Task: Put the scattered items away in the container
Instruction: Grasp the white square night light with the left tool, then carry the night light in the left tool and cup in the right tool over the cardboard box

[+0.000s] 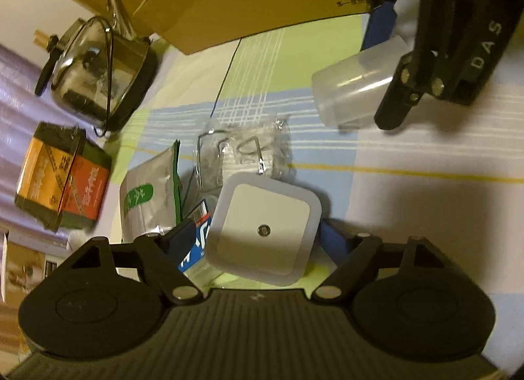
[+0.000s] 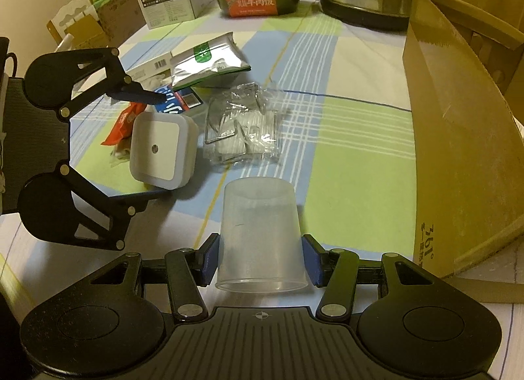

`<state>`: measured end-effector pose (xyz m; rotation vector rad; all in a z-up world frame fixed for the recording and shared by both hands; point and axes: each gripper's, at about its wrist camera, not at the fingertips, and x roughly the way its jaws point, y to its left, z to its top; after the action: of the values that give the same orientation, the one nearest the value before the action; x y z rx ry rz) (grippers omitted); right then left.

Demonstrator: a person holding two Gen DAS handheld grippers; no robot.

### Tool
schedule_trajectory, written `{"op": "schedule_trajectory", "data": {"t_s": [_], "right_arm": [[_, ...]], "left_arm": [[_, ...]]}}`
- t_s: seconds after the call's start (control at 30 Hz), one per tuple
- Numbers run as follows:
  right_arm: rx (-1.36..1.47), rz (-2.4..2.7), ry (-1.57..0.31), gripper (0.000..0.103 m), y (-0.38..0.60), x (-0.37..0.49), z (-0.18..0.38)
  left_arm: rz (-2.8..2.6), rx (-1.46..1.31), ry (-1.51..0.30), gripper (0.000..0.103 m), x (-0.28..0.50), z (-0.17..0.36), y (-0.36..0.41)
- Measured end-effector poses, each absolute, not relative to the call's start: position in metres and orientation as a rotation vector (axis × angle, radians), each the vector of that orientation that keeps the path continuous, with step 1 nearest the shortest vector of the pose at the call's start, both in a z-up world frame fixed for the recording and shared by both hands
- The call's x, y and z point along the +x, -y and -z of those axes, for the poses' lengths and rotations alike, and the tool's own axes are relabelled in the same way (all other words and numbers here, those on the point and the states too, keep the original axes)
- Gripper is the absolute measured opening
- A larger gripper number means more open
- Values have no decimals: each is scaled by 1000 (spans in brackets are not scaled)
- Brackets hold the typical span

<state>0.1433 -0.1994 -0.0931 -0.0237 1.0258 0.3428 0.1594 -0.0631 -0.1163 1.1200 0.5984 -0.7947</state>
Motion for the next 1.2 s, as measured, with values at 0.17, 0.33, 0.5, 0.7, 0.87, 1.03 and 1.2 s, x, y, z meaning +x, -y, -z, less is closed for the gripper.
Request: {"op": "schedule_trajectory", "data": {"t_s": [0.17, 0.33, 0.5, 0.7, 0.87, 1.03, 1.2], "right_arm": [[-21, -339, -1022, 55, 200, 143, 91], [-20, -336, -1017, 55, 200, 139, 85], [-18, -338, -1017, 55, 198, 131, 82], [-23, -334, -1005, 55, 198, 121, 73], [-27, -325, -991, 55, 200, 112, 63], [-31, -319, -973, 55, 203, 101, 50], [-33, -307, -944, 55, 207, 92, 33]], "left_arm": [[773, 1026, -681, 66, 161, 106, 62], [726, 770, -806, 65, 154, 91, 54], [678, 615, -888, 65, 137, 87, 44], [635, 558, -920, 65, 126, 80, 39], [612, 536, -920, 64, 117, 69, 39], [599, 519, -906, 64, 111, 58, 40], [598, 524, -879, 64, 105, 43, 45]]}}
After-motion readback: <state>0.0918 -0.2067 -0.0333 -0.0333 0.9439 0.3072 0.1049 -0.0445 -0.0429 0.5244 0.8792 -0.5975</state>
